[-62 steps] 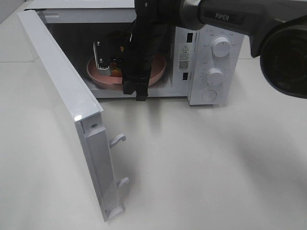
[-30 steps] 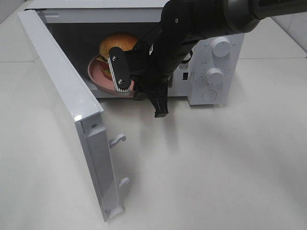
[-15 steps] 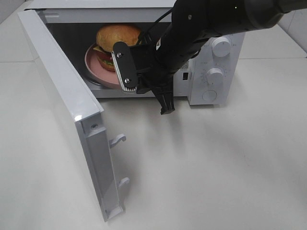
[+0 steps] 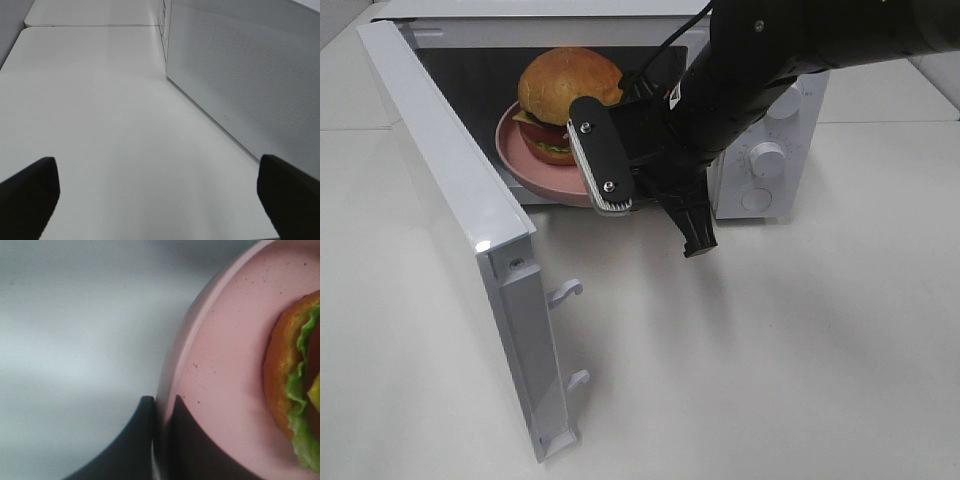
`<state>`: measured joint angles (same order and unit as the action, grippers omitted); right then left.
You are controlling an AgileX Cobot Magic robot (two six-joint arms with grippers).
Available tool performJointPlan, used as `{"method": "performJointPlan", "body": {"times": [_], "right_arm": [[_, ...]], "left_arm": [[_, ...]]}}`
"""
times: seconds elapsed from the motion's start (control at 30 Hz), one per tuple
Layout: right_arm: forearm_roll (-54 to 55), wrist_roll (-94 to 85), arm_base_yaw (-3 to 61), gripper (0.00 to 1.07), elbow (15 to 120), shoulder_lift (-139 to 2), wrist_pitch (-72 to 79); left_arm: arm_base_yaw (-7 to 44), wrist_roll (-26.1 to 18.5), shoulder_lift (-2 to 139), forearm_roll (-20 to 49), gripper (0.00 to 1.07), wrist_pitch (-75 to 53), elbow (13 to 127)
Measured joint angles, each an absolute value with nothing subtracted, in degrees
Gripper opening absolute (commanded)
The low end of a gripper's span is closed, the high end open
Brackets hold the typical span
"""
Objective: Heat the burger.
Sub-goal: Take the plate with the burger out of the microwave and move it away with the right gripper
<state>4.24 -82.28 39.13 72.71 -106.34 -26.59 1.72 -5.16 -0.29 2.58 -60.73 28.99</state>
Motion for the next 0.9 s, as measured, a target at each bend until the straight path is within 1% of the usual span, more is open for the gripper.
{"method": "performJointPlan", "body": {"times": [0.3,0.6,0.9], "right_arm": [[4.01,-80.67,40.28,0.00,72.59,-104.91,-28.71],[3.78,-78.72,40.91,0.00,68.70,-100.96,-29.45],[3.15,-74.66,41.08,0.00,68.53,-98.66,-30.60]], "left_arm": [[1.72,-5.16,-0.29,2.58,1.03,-60.73,28.99],[1.72,-5.16,-0.29,2.58,1.03,-60.73,28.99],[1.72,-5.16,-0.29,2.58,1.03,-60.73,28.99]]}}
